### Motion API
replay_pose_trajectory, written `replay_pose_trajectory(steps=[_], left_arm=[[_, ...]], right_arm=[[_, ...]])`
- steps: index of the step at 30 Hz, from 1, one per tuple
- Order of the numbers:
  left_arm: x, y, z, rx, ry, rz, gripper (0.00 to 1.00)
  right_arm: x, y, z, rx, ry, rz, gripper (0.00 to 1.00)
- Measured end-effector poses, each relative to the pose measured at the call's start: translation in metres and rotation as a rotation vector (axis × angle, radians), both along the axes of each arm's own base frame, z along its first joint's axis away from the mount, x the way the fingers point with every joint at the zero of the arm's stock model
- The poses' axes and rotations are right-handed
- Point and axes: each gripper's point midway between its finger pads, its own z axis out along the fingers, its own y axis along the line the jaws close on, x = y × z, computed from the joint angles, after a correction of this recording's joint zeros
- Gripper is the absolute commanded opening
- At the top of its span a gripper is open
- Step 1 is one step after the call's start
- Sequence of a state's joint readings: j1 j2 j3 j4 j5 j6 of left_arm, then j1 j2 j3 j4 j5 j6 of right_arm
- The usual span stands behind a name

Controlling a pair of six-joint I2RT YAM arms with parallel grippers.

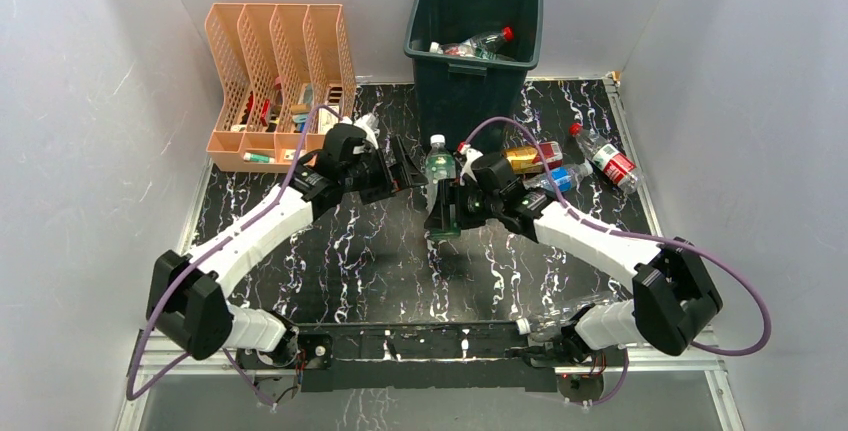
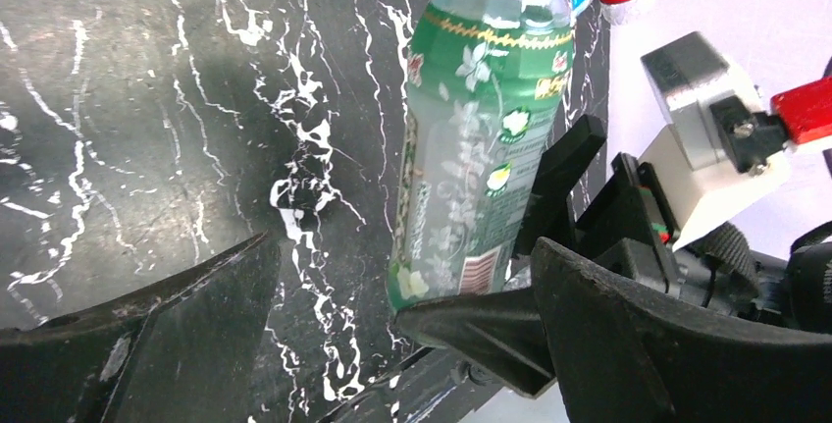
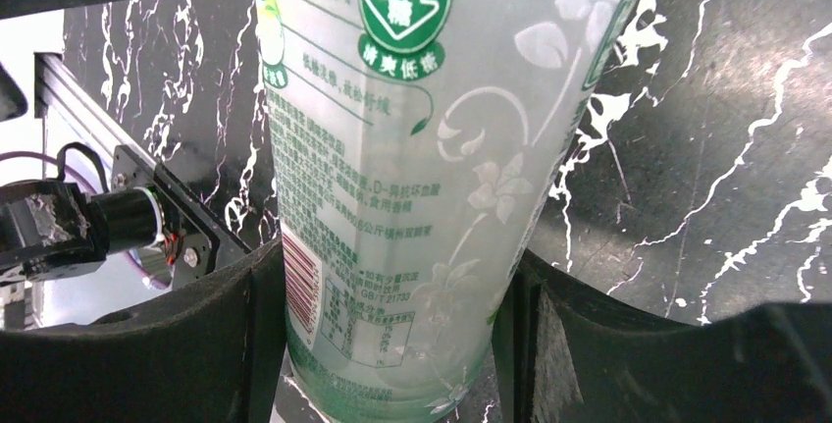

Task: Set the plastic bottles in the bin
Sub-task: Pick up the plastic bottle at the center of the board, then place the plastic bottle in the trash bin.

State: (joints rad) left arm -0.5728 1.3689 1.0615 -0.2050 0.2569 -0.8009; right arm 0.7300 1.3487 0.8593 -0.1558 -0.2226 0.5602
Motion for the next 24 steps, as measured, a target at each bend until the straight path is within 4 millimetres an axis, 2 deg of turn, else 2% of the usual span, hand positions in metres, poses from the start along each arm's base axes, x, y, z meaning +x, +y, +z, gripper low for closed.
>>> replay_pose_trajectory(steps=[5, 8, 10, 15, 17, 20, 22, 24], left_arm=[[-0.004, 0.017, 0.018, 0.05, -0.045, 0.035, 0.98], [-0.008, 0.027, 0.028, 0.071, -0.073, 0.054, 0.98], [-0.015, 0.036, 0.035, 0.081, -0.088, 0.065, 0.98], [-0.023, 0.042, 0.044, 0.072, -0.109, 0.069, 0.98], [-0.026, 0.043, 0.036, 0.078, -0.091, 0.062, 0.98], [-0.033, 0.044, 0.012, 0.099, -0.043, 0.046, 0.98], [-0.04, 0.044, -0.009, 0.113, 0.002, 0.028, 0.98], [-0.046, 0.044, -0.026, 0.123, 0.042, 0.011, 0.98]], right_arm=[[0.009, -0.001, 0.02, -0.008, -0.049, -0.017, 0.46], [0.018, 0.001, 0.046, 0.0, -0.102, -0.021, 0.46], [0.026, 0.005, 0.072, 0.019, -0.155, -0.017, 0.46], [0.046, 0.016, 0.153, 0.101, -0.327, -0.013, 0.47], [0.052, 0.02, 0.186, 0.139, -0.393, -0.012, 0.48], [0.068, 0.026, 0.241, 0.199, -0.509, -0.019, 0.49], [0.088, 0.03, 0.273, 0.243, -0.58, -0.035, 0.49], [0.114, 0.03, 0.294, 0.268, -0.63, -0.063, 0.49]])
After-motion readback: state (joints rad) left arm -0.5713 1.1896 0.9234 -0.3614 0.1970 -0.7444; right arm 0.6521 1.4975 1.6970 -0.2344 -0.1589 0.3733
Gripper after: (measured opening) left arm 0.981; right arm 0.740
